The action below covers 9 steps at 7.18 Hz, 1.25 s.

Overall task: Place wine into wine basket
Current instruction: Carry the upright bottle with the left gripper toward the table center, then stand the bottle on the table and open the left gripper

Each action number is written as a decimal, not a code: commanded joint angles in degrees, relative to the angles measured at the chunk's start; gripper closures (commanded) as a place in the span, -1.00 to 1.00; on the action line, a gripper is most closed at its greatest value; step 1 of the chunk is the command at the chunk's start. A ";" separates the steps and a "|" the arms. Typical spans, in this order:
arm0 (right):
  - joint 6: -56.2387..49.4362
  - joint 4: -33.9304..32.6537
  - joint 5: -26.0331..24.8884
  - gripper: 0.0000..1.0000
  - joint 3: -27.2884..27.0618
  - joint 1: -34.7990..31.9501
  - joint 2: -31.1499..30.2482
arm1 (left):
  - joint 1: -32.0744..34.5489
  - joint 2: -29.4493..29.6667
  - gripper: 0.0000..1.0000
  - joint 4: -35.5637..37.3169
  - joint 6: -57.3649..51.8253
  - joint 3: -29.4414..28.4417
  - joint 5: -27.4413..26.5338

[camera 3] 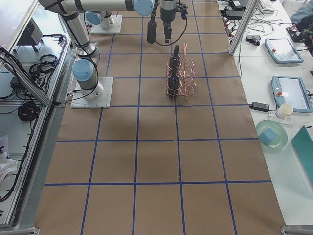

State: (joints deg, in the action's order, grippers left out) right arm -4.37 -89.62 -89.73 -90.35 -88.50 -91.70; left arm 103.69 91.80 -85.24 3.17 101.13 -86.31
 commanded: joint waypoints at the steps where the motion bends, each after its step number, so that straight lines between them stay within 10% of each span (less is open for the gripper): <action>1: 0.06 -0.12 0.00 -0.68 0.00 0.00 0.03 | 0.02 0.48 1.00 0.51 0.09 0.39 0.09; 6: 0.41 -0.12 0.00 -0.67 0.00 -0.35 0.03 | 0.02 1.28 1.00 0.42 0.00 0.48 0.01; 7: 0.24 -0.03 0.00 -0.68 0.00 -0.18 -0.06 | 0.02 1.28 0.61 0.42 0.09 0.39 0.00; 8: 0.76 -0.12 0.26 -0.68 0.00 -0.27 -0.14 | 0.02 1.28 -0.70 0.34 0.17 0.39 0.09; 9: 0.77 -0.03 0.35 -0.68 0.00 -0.35 -0.23 | 0.02 1.19 -0.99 0.33 0.26 0.30 -0.26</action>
State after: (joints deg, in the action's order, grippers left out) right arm -3.75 -89.70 -89.53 -90.35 -88.78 -91.83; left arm 103.71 93.05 -84.87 3.33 101.49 -86.34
